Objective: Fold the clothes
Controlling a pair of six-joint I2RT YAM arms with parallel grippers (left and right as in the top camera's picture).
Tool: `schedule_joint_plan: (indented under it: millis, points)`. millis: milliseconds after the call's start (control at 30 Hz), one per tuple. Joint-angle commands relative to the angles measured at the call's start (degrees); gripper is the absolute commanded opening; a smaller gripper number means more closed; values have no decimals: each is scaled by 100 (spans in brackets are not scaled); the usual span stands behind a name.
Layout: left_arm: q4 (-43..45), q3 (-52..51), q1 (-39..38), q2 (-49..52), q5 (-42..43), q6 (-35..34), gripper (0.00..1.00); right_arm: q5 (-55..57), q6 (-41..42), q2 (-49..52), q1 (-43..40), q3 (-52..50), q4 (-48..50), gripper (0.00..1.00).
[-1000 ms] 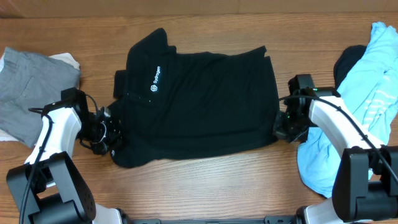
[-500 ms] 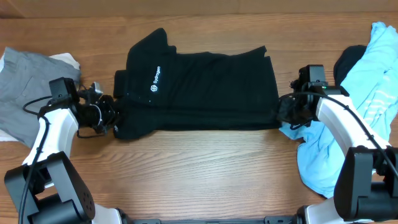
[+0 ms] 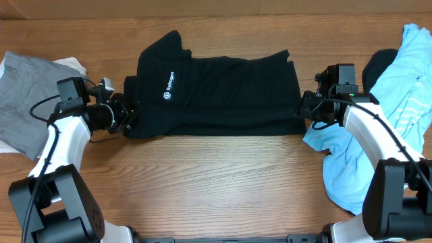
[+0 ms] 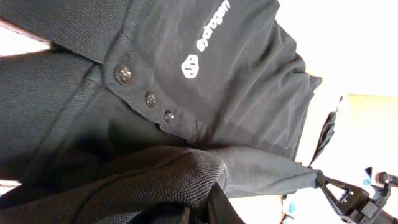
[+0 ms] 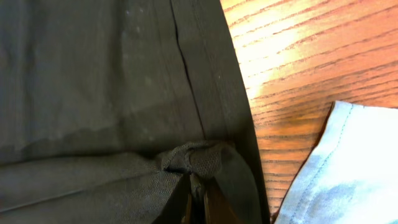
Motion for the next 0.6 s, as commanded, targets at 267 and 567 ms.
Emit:
schedule_joint_plan:
  millis: [267, 567]
  points:
    - [487, -15, -317, -74, -1071, -446, 10, -44, -15, -2, -33, 146, 179, 4]
    - [1126, -11, -468, -66, -927, -492, 77, -44, -15, 7, -33, 146, 175, 4]
